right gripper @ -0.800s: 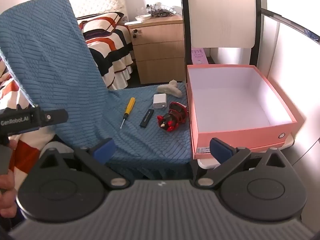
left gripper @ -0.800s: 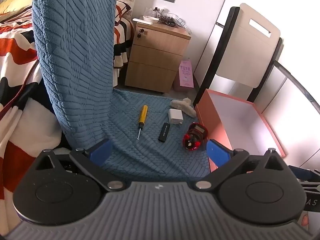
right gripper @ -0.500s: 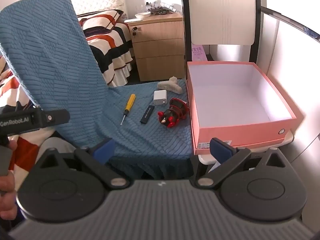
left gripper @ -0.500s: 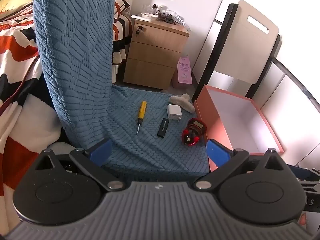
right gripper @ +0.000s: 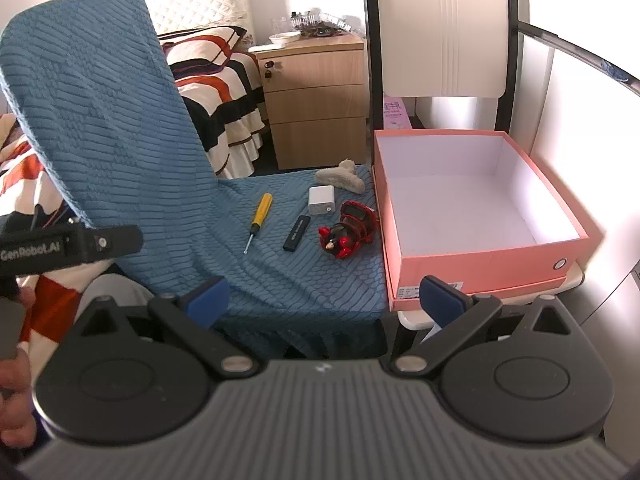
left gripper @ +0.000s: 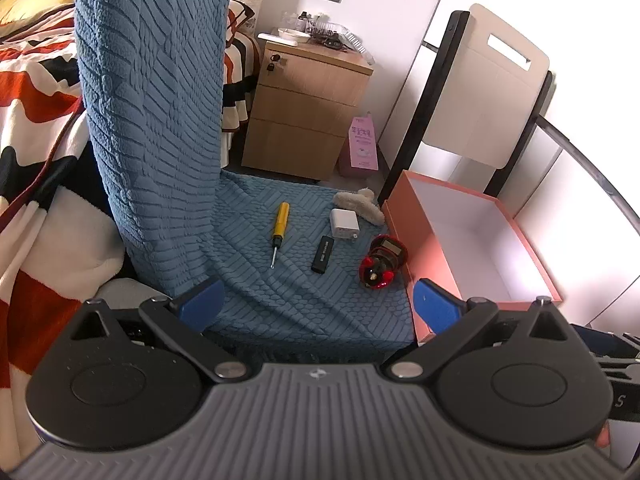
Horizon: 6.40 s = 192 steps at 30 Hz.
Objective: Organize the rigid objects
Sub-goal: 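Move both tools toward the items on the blue cloth, then grasp the red-and-black toy figure with the right gripper while the left gripper grasps the yellow screwdriver, then lift the toy figure with the right gripper while the left gripper lifts the screwdriver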
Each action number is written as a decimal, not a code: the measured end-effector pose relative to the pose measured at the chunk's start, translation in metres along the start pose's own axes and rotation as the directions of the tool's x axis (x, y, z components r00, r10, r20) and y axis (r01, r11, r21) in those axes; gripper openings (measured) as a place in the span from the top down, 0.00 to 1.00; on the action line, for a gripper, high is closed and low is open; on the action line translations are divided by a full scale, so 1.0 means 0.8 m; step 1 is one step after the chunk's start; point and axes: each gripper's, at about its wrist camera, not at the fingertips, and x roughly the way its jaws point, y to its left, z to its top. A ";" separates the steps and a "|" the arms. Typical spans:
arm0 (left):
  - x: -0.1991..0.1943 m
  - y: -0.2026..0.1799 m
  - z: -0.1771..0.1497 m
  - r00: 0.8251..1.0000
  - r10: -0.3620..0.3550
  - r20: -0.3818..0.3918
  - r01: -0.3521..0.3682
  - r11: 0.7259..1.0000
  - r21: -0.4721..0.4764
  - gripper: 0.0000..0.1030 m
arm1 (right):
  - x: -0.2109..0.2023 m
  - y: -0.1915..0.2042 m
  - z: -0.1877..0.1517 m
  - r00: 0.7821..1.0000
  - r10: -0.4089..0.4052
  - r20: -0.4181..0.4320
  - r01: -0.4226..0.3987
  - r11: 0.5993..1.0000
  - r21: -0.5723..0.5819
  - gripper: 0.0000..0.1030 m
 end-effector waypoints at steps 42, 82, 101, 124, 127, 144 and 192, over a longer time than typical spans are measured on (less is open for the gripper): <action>-0.018 -0.001 -0.025 0.999 0.002 0.039 -0.004 0.998 0.062 0.01 | -0.016 0.003 -0.037 0.996 0.083 0.020 -0.083 0.997 -0.001 0.00; 0.223 -0.007 0.001 0.995 0.012 -0.096 -0.005 0.997 0.078 0.01 | 0.138 -0.013 -0.037 0.999 0.044 -0.019 -0.044 0.999 0.029 0.06; 0.376 0.020 0.058 0.968 0.041 -0.249 -0.044 0.999 -0.004 0.01 | 0.251 0.019 0.019 0.991 0.000 -0.137 -0.018 0.992 -0.128 0.31; 0.469 0.062 0.026 0.982 0.067 -0.178 -0.069 0.998 -0.006 0.03 | 0.314 0.032 -0.037 0.995 -0.069 0.073 0.095 0.876 -0.473 0.33; 0.483 0.068 0.034 0.985 0.056 -0.160 -0.059 0.998 -0.010 0.08 | 0.324 0.034 -0.038 0.991 -0.091 0.103 0.131 0.851 -0.508 0.33; 0.515 0.070 0.034 0.989 0.101 -0.112 -0.088 0.989 0.119 0.71 | 0.367 0.047 -0.058 0.969 -0.203 0.141 0.244 0.688 -0.683 0.50; 0.412 0.073 -0.038 0.969 -0.025 -0.244 -0.002 0.994 -0.110 0.80 | 0.332 0.000 0.006 0.977 0.169 -0.126 -0.178 0.982 -0.059 0.42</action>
